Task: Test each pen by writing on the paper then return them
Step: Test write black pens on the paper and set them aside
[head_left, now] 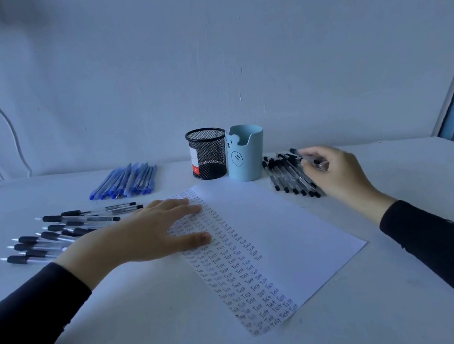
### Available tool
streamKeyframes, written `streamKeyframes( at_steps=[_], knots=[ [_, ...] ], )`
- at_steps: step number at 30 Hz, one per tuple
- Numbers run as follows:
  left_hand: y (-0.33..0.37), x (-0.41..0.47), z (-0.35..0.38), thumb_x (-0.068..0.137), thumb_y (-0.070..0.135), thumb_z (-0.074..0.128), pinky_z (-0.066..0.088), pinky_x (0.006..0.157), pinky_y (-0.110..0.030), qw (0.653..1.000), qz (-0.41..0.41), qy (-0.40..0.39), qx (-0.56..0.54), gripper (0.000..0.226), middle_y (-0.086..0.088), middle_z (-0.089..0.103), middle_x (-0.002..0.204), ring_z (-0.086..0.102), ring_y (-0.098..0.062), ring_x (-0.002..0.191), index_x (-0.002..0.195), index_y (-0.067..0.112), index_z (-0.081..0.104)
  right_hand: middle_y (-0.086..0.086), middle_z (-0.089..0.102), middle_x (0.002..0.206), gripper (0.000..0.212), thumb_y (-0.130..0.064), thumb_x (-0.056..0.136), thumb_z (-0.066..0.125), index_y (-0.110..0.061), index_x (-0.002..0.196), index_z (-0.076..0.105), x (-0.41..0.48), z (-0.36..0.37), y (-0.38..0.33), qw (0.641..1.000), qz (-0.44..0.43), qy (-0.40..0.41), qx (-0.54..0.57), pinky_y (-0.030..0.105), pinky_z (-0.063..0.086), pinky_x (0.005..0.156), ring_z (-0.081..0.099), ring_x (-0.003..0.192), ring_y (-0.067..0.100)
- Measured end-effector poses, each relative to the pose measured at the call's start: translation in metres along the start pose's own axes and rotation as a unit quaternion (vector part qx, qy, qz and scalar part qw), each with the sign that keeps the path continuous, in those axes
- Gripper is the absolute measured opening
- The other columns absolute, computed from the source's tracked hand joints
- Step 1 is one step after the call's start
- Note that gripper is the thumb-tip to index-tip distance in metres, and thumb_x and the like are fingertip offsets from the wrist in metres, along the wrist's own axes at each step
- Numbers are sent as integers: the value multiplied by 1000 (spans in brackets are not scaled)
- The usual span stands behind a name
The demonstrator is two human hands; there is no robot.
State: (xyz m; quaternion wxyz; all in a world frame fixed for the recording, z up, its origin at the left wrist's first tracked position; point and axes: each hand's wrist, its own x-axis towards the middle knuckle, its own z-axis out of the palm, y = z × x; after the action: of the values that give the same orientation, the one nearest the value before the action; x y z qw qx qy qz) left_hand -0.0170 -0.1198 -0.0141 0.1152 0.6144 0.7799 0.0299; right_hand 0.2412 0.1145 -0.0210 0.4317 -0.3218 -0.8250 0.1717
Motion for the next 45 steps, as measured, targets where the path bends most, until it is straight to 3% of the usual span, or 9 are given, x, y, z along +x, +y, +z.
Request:
streamKeyframes(
  at_steps=[3, 5, 9, 11, 14, 19, 32, 37, 45],
  knots=[
    [-1, -1, 1, 55, 100, 24, 15, 120, -48, 1000, 1, 1, -2, 102, 20, 14, 159, 12, -10, 146, 146, 54, 19, 1, 66, 127, 33, -20, 96, 58, -12, 127, 65, 1, 6, 8, 996, -13, -42, -77, 3, 42, 67, 65, 68, 10],
    [0, -1, 1, 58, 99, 26, 14, 120, -48, 1000, 0, 0, -1, 99, 20, 14, 159, 12, -10, 147, 146, 54, 19, 1, 64, 131, 34, -24, 97, 55, -12, 128, 65, -1, 8, 6, 993, 7, -76, -93, 12, 44, 71, 64, 76, -5],
    [1, -2, 0, 62, 97, 25, 15, 119, -47, 1000, 6, 2, 4, 97, 19, 15, 159, 13, -10, 147, 147, 52, 21, 0, 62, 134, 35, -26, 100, 50, -10, 126, 65, -4, 8, 0, 990, 29, -96, -94, 13, 31, 51, 47, 41, -9],
    [-1, -2, 0, 62, 96, 20, 19, 118, -46, 1000, 20, 23, -4, 97, 17, 23, 157, 19, -10, 144, 147, 49, 25, -2, 59, 136, 34, -24, 99, 52, -13, 129, 64, -5, 8, -4, 993, 12, -91, -80, 12, 41, 68, 56, 67, -22],
    [-11, 3, -5, 87, 75, 29, 31, 111, -38, 993, 16, 111, -36, 70, 12, 44, 146, 37, -11, 135, 144, 35, 41, -4, 65, 129, 31, -15, 94, 58, -15, 124, 68, -9, 17, -13, 994, -45, -86, -53, 5, 32, 94, 57, 121, 6],
    [-75, 18, -18, 97, 15, 49, 50, 86, -41, 952, -121, 278, 35, 24, -8, 66, 111, 60, -31, 100, 108, 19, 70, -8, 65, 125, 30, -12, 91, 61, -16, 119, 71, -26, 32, -35, 981, -147, -125, -19, 15, 37, 104, 50, 123, -1],
    [-100, 20, -18, 93, 8, 59, 53, 80, -37, 952, -140, 268, 47, 21, -10, 71, 99, 65, -30, 87, 99, 18, 76, -8, 67, 124, 28, -7, 90, 63, -18, 114, 73, -30, 36, -33, 976, -168, -136, -1, 28, 35, 112, 53, 127, 6],
    [-28, 9, -19, 87, 10, 69, 55, 78, -27, 911, 58, 408, 5, 14, -8, 75, 88, 68, -24, 80, 96, 14, 78, -8, 68, 122, 28, -7, 89, 64, -18, 113, 73, -30, 36, -34, 976, -173, -135, -9, 20, 31, 110, 50, 125, 2],
    [35, 16, 20, 91, 17, 61, 53, 91, -29, 924, 253, 283, -43, 30, -2, 70, 114, 67, -16, 100, 120, 12, 68, -5, 68, 119, 26, -12, 93, 62, -16, 116, 72, -35, 32, -49, 979, -130, -154, 3, 8, 30, 105, 52, 122, 4]
  ],
)
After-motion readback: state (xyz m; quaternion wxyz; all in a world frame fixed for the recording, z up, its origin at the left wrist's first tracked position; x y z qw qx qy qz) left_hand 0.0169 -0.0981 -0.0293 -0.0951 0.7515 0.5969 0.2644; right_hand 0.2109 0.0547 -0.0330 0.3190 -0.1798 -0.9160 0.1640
